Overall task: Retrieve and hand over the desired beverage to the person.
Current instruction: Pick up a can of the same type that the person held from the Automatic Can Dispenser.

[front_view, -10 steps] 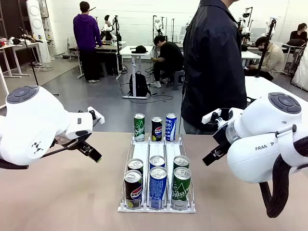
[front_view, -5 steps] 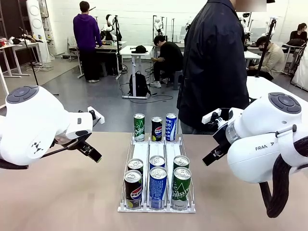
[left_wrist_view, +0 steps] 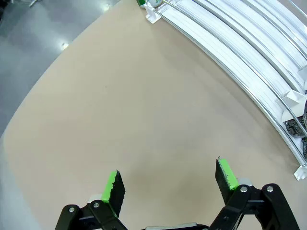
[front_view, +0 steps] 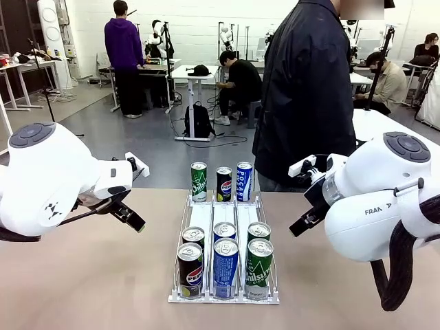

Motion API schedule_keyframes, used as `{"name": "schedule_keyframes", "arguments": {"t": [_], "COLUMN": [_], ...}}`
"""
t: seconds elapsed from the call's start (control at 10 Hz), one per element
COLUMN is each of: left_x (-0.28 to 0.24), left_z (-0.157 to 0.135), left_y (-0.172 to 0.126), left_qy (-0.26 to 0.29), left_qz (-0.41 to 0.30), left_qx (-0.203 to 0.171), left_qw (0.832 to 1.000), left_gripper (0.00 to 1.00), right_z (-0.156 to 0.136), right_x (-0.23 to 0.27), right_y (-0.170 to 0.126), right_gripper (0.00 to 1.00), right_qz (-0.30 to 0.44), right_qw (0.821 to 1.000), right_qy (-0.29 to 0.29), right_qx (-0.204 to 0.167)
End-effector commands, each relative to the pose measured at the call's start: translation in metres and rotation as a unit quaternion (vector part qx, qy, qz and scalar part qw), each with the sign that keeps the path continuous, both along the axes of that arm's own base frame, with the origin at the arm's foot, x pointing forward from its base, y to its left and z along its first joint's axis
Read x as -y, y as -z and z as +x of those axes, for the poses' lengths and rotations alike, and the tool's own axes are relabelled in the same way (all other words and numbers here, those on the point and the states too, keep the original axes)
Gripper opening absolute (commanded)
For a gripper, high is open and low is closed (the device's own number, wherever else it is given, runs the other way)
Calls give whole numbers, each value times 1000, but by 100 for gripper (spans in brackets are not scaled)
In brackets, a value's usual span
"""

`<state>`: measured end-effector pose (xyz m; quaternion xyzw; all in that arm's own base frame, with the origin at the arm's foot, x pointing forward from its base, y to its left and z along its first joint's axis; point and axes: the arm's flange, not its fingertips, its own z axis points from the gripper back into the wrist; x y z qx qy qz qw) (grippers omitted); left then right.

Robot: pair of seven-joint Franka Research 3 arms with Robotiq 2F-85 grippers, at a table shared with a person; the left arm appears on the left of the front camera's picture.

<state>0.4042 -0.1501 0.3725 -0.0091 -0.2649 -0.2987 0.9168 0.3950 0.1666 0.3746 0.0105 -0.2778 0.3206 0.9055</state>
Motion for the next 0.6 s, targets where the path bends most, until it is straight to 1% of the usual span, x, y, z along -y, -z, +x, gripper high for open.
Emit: {"name": "schedule_keyframes", "arguments": {"t": [0.0, 0.2, 0.3, 0.4, 0.5], "left_x": [0, 0, 3, 4, 3], "left_z": [0, 0, -3, -5, -5], "left_y": [0, 0, -31, -61, -99], "left_qy": [0, 0, 3, 16, 25], "left_qz": [0, 0, 15, 10, 10], "left_qx": [0, 0, 1, -5, 0], "left_qw": [1000, 1000, 1000, 1000, 1000], "left_gripper": [100, 100, 100, 100, 100], "right_z": [0, 0, -7, -16, -26], "right_x": [0, 0, 3, 7, 10], "right_y": [0, 0, -36, -71, -111], "right_gripper": [100, 100, 100, 100, 100], "right_qz": [0, 0, 1, 3, -3], "right_qw": [1000, 1000, 1000, 1000, 1000], "right_qy": [0, 0, 8, 2, 9], "right_qx": [0, 0, -3, -8, -12]}}
